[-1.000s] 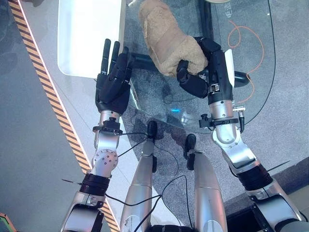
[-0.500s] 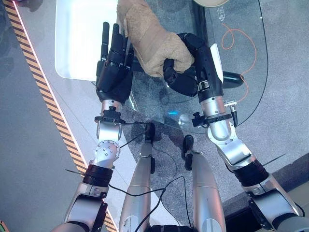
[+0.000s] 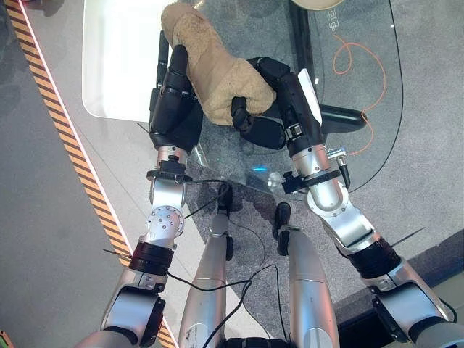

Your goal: Wipe the table with a cloth and put it in the basket.

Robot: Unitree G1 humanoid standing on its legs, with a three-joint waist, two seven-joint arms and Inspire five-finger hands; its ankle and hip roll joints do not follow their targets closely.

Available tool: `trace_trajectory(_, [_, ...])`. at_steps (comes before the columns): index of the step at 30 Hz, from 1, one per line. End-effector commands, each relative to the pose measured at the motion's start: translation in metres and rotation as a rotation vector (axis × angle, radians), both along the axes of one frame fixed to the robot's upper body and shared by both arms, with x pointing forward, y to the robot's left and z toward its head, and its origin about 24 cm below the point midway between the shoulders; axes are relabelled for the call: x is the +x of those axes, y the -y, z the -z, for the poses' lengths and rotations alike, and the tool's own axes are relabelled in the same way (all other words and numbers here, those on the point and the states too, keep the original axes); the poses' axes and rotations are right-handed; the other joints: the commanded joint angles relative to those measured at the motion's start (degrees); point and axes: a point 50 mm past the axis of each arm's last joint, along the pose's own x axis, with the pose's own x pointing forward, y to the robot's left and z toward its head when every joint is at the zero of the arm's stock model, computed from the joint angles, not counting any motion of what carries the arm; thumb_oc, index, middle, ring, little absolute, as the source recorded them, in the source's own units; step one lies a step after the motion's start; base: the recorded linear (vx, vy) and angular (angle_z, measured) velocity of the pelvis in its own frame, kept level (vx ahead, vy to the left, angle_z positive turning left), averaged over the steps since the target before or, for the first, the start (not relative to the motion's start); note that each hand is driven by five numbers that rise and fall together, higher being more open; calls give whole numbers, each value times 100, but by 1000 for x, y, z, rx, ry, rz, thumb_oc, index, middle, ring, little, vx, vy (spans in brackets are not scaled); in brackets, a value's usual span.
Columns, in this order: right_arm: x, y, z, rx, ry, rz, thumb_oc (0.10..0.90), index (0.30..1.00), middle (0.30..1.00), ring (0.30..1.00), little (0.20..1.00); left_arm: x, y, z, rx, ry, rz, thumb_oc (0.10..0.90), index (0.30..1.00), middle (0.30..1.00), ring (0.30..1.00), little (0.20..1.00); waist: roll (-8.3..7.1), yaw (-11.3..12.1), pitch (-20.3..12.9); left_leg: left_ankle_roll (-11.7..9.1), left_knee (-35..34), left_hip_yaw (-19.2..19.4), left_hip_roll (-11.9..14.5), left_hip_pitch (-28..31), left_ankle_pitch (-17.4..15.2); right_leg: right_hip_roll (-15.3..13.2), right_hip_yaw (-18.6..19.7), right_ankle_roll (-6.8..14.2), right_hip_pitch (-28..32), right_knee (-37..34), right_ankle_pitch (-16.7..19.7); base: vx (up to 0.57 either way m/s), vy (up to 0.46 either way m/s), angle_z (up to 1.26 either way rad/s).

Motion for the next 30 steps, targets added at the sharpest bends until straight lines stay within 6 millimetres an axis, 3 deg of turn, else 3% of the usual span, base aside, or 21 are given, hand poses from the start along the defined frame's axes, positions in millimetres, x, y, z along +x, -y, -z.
trace_trajectory(1, [-53, -37, -83, 116, 391, -302, 100, 300, 300, 300, 200, -4, 10, -53, 66, 241, 6, 800, 900, 900, 900, 900, -224, 17, -156, 462, 631, 509, -505, 383, -1121, 451, 223, 244, 540, -1643, 832, 0, 0, 0])
trace_trajectory(8, [-49, -39, -79, 88, 347, -291, 100, 300, 300, 300, 200, -8, 13, -57, 88, 298, 19, 800, 900, 900, 900, 900, -235, 23, -156, 460, 617, 498, -511, 372, -1116, 457, 217, 242, 529, -1652, 835, 0, 0, 0])
trace_trajectory(23, [-18, -24, -60, 115, 161, -66, 100, 300, 300, 300, 200, -13, 22, -68, 173, 394, 72, 800, 900, 900, 900, 900, -257, -40, -156, 473, 587, 535, -495, 358, -1136, 481, 266, 250, 471, -1652, 848, 0, 0, 0])
trace_trajectory(30, [-17, -24, -58, 90, 139, -60, 100, 300, 300, 300, 200, -14, 26, -69, 227, 403, 101, 800, 900, 900, 900, 900, -253, -46, -156, 482, 556, 532, -502, 379, -1126, 480, 275, 263, 486, -1676, 873, 0, 0, 0])
